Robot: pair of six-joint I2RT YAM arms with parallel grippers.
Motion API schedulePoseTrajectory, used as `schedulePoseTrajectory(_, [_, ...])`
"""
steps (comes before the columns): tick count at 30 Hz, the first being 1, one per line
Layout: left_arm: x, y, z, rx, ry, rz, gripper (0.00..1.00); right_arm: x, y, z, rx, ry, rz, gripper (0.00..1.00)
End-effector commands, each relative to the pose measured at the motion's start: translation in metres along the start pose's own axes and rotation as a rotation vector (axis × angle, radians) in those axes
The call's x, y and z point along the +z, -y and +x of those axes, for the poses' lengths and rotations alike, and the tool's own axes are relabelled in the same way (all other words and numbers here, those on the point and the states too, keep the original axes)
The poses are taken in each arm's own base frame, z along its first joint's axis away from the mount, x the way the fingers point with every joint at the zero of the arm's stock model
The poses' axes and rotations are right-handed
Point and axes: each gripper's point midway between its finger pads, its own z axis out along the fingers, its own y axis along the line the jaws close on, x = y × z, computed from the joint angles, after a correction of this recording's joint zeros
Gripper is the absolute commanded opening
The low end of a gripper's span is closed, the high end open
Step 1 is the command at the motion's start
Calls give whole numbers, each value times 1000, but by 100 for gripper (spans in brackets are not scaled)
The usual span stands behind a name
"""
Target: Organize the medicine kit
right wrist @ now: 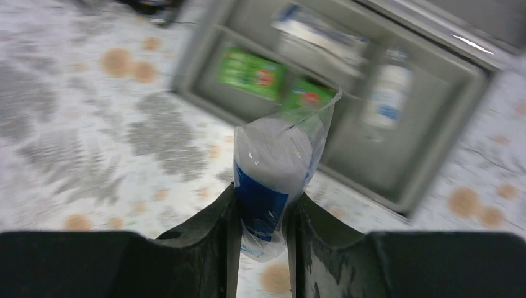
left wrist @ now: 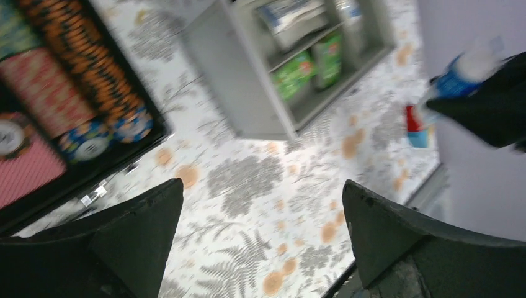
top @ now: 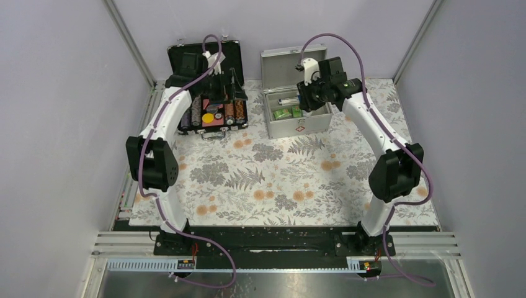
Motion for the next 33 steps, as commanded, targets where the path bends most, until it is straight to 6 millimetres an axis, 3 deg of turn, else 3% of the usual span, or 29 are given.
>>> schedulePoseTrajectory(1, [-22,-54,38,30,-114,-275,99,5,73,18,-99,-101,302,31])
schedulePoseTrajectory(6, [-25,-47,61,2,-133,-250,99,24,127,0,-108,-97,519,27])
schedulePoseTrajectory(9, [-32,-44,70,15,-141,-256,99,37,140,-7,-114,-96,557,27])
schedulePoseTrajectory(13, [-43,-45,79,37,-149,-278,99,52,153,1,-101,-124,605,29])
schedulePoseTrajectory(15, [-47,-45,82,39,-151,-281,99,59,154,7,-93,-138,608,35])
schedulePoseTrajectory(18, [-48,-44,84,40,-152,-281,99,62,155,14,-65,-147,616,54])
schedulePoseTrajectory(20, [-48,-43,84,37,-154,-280,99,61,153,16,-44,-146,615,62])
schedulePoseTrajectory(24, [-47,-43,79,41,-154,-281,99,43,143,2,3,-105,599,71])
schedulePoseTrajectory(28, [-48,-48,70,67,-151,-311,99,-1,125,-45,-7,27,555,83])
schedulePoseTrajectory(30, [-53,-55,58,97,-126,-363,99,-25,113,-63,-25,87,518,97])
schedulePoseTrajectory(33, [-65,-66,30,147,-59,-454,99,-57,92,-69,-27,120,443,99])
